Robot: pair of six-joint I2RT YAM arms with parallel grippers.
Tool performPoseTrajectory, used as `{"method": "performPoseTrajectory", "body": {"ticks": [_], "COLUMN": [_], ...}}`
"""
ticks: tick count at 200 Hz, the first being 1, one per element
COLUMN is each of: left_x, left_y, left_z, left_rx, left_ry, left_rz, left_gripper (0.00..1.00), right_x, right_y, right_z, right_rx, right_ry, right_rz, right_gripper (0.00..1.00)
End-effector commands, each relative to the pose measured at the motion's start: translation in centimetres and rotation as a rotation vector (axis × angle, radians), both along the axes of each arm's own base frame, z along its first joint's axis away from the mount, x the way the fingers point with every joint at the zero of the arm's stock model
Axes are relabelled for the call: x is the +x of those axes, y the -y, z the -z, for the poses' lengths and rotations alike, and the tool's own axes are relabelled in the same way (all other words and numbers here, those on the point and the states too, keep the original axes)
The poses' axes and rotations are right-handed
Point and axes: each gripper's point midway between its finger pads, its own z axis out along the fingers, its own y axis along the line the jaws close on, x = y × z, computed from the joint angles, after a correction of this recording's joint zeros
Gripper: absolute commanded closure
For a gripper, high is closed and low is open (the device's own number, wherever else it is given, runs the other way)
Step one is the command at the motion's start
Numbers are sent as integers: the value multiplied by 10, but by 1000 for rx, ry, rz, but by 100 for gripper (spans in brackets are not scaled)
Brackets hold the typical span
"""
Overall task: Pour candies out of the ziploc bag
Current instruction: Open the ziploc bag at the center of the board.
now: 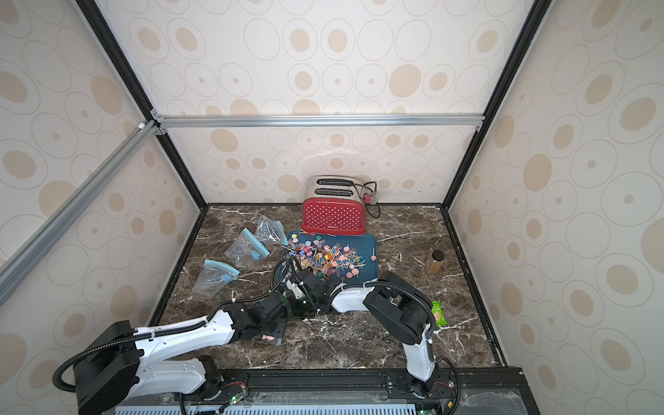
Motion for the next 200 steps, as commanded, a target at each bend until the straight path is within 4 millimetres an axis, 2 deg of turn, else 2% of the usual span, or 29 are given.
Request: {"method": "performPoseTrajectory", "body": {"ticks": [1,17,30,60,119,200], "left_x": [17,19,20,22,32,33], "left_y": [10,10,9,8,12,7], "left_z": [-13,-13,-13,-15,-39,-33], "left_rx": [-30,-21,-13,-8,-97,-168], "left_ry": [54,54,55,61,134,153], "left_rz": [-28,-30,-32,-50,-121,-226], "left_gripper": [86,91,100,100,100,100], "right_x": [-5,-7,-7,-6,-8,-16], "right_y": [-6,-6,-5,-3,7,21], "right_z": [-18,-19,-18,-14,14,37], "right_rx": [54,55,53,28,-154,-425], "right_ry": [17,18,18,19,24,75], "right_rz": [-25,-29,-26,-9,41,42], "right_gripper": [100,100,100,100,100,100]}}
